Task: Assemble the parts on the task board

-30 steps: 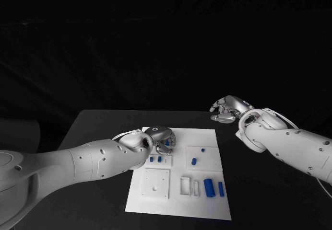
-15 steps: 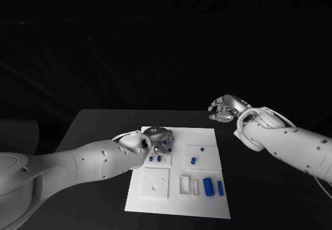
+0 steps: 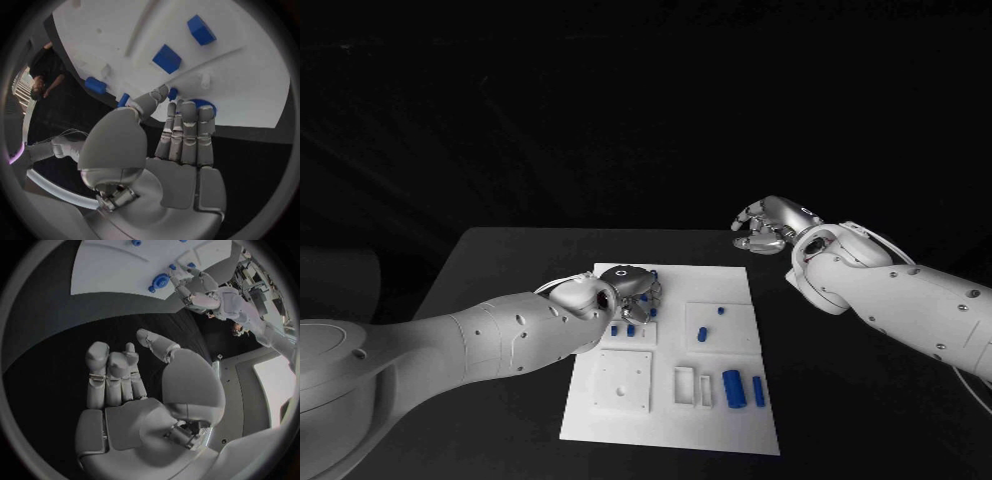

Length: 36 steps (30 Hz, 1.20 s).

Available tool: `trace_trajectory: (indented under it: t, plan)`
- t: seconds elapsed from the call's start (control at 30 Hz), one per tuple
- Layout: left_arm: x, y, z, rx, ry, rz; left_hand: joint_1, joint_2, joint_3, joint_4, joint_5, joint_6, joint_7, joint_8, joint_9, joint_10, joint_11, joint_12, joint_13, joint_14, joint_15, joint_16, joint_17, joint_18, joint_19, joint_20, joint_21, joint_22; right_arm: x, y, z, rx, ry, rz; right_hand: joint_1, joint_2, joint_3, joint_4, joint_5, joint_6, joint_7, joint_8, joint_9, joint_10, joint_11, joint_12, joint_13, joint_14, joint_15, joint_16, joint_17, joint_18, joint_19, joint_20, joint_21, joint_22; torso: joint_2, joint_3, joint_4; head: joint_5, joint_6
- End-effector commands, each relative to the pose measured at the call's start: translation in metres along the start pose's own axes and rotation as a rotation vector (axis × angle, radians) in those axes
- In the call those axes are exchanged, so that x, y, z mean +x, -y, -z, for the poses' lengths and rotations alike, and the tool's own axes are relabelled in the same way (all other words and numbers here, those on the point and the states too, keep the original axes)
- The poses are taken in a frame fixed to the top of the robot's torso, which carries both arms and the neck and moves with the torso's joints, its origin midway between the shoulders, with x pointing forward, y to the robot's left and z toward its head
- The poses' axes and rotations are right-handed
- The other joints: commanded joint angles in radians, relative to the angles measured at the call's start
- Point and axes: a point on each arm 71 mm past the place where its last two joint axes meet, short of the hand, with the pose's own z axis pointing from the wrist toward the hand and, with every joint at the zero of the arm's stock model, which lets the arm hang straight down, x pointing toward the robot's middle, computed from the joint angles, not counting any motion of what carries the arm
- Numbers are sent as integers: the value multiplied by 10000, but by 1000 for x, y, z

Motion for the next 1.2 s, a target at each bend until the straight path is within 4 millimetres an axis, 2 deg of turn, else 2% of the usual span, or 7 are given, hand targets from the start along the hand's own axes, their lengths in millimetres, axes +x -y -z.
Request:
trace_trajectory:
  t: [0.03,0.17,0.43,1.03,1.2]
  plan:
    - [1,1,-1,102,-157,77,-4,119,-58,-19,28,23,4,-14,-30,142,-2,54,-24,133,-12,94,1,742,119,-17,94,45,1,-2,0,-138,-53,58,-18,84,-72,3,34,17,57,-36,-7,-16,-14,70,-11,79,-7,-53,13,690,-23,-77,-52,72,-2,2,-4,-10,-6]
    - [1,0,-2,57,-164,74,2,191,-98,-72,23,39,42,-24,-111,492,-89,149,-26,308,-100,389,48,785,281,-93,274,153,1,-2,0,-144,-63,56,-19,86,-73,4,35,21,56,-34,-6,-16,-15,71,-12,80,-7,-53,14,690,-22,-77,-53,72,-3,4,2,-45,-13]
    - [4,1,-5,74,-184,155,-15,264,-97,-80,19,58,64,-29,-178,695,-137,180,-24,355,-147,547,46,793,323,-133,334,200,1,-4,1,-190,-77,52,-21,87,-74,5,37,27,55,-31,-5,-15,-15,74,-13,81,-7,-54,15,690,-21,-76,-53,73,-3,4,-7,-54,-12]
    - [15,1,-9,-152,-599,215,-139,386,-108,-5,24,78,65,-28,-243,752,-149,130,-54,337,-159,614,-8,780,329,-154,347,223,1,-4,1,-210,-85,62,-20,90,-76,4,42,37,53,-26,-2,-14,-17,78,-17,82,-9,-56,18,690,-20,-76,-55,75,1,1,-7,-98,-20]
    - [17,1,-8,-216,-771,107,-116,497,-84,-14,27,225,8,54,-250,924,-175,174,-39,354,-184,664,-45,787,348,-176,353,232,1,-4,1,-200,-84,67,-23,89,-78,5,42,40,53,-24,-1,-14,-18,79,-18,83,-9,-56,19,690,-20,-75,-55,75,-3,1,7,-118,-42]
